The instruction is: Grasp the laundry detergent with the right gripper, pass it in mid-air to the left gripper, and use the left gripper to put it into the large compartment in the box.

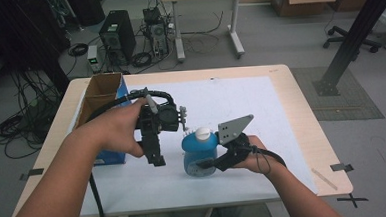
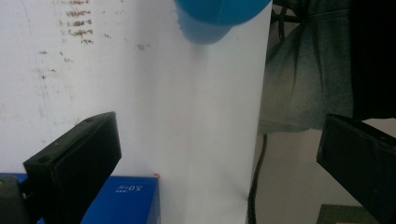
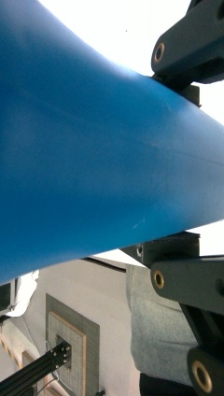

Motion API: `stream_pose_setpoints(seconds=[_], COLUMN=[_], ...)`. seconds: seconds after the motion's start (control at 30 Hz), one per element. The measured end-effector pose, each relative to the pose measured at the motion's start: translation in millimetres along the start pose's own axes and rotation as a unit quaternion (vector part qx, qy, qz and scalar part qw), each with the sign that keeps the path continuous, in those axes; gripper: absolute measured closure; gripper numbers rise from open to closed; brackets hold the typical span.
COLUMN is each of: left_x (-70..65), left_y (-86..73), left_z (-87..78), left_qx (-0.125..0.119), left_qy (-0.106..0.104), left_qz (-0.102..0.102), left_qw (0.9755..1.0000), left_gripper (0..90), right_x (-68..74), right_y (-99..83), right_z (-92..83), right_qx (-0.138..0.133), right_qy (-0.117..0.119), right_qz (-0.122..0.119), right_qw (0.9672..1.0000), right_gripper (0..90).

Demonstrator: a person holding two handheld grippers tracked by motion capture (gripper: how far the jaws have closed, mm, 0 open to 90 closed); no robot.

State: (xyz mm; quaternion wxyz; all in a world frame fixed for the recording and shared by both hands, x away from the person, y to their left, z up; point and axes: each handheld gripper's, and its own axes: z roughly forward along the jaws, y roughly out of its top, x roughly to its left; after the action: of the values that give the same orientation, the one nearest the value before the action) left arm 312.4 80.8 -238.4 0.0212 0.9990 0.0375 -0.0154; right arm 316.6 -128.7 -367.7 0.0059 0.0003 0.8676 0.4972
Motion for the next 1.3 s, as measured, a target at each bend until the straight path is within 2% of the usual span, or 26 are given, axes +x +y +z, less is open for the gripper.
stream_pose_setpoints(seconds=[0.47, 0.93, 1.3], left_x=[-0.2, -0.9, -2.5], left_y=[5.5, 12.1, 14.6], left_z=[3.3, 7.2, 7.9], left_qx=[0.0, 0.001, 0.002], left_qy=[-0.005, -0.007, -0.005], left_qz=[0.002, 0.008, 0.009], left_qw=[1.0, 0.9999, 0.9999], left_gripper=[0.2, 0.2, 0.2], right_x=[-2.5, -3.0, -1.5], right_y=[8.5, 17.1, 23.8], right_z=[23.7, 47.4, 57.4], right_qx=[-0.006, 0.0, 0.0], right_qy=[0.02, 0.032, 0.042], right_qz=[-0.008, -0.005, 0.004], right_qw=[0.9998, 0.9995, 0.9991], right_gripper=[45.9, 45.9, 45.9])
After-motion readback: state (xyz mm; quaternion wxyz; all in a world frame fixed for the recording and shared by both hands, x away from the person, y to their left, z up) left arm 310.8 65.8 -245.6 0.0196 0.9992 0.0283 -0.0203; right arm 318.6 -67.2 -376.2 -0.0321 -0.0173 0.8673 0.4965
